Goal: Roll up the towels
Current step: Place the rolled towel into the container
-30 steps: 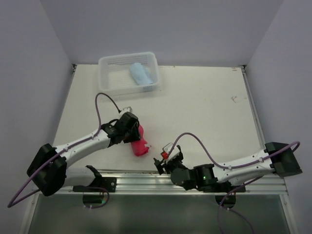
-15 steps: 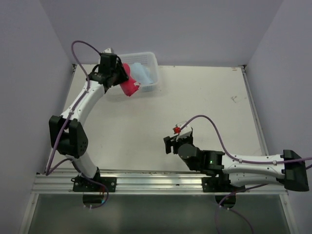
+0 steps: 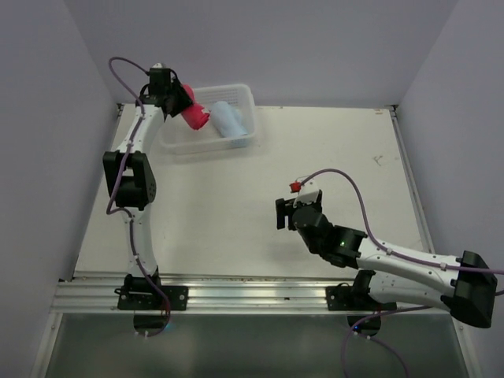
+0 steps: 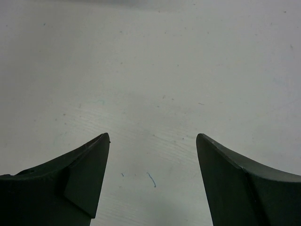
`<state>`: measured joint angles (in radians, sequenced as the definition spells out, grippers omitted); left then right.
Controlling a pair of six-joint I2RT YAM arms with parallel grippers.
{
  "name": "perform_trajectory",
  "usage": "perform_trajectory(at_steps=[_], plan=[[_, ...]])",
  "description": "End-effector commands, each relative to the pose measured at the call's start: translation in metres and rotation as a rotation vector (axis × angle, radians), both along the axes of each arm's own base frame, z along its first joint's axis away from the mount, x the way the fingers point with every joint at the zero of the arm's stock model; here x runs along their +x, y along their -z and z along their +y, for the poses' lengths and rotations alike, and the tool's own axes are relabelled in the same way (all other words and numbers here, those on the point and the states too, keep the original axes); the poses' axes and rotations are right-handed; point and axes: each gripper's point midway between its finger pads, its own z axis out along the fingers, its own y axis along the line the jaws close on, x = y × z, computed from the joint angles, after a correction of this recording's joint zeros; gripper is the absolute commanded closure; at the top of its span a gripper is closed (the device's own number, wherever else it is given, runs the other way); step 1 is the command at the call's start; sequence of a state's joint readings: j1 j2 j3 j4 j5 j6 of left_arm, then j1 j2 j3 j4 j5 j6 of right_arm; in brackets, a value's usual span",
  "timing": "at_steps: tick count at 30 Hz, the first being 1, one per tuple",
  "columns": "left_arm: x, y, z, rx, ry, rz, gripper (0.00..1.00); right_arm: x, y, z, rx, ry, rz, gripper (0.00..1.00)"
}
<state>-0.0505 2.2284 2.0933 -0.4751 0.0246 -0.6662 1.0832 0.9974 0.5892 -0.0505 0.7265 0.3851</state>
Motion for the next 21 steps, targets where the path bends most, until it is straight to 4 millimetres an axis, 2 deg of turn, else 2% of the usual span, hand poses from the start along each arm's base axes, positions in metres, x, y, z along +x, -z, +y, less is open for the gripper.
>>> perform_trajectory(at_steps=[1,5,6,12,21], plan=[[0.028,-0.011,-0.005,-0.064,0.022,-0.073,0.5,0.007,-0.004,-0.002,0.029,0.008,0.021,0.22],[0.031,0.02,-0.005,-0.093,0.018,-0.023,0.5,0.011,0.007,-0.006,0.021,0.028,0.058,0.22],[0.028,0.035,-0.005,-0.095,0.016,0.005,0.5,0.013,0.009,-0.007,0.023,0.035,0.064,0.22],[0.016,0.085,-0.004,-0.099,0.015,0.114,0.5,0.019,0.016,-0.002,0.026,0.027,0.091,0.22],[0.014,0.11,0.007,-0.127,0.011,0.159,0.47,0.027,0.026,0.012,-0.02,0.01,0.131,0.22]])
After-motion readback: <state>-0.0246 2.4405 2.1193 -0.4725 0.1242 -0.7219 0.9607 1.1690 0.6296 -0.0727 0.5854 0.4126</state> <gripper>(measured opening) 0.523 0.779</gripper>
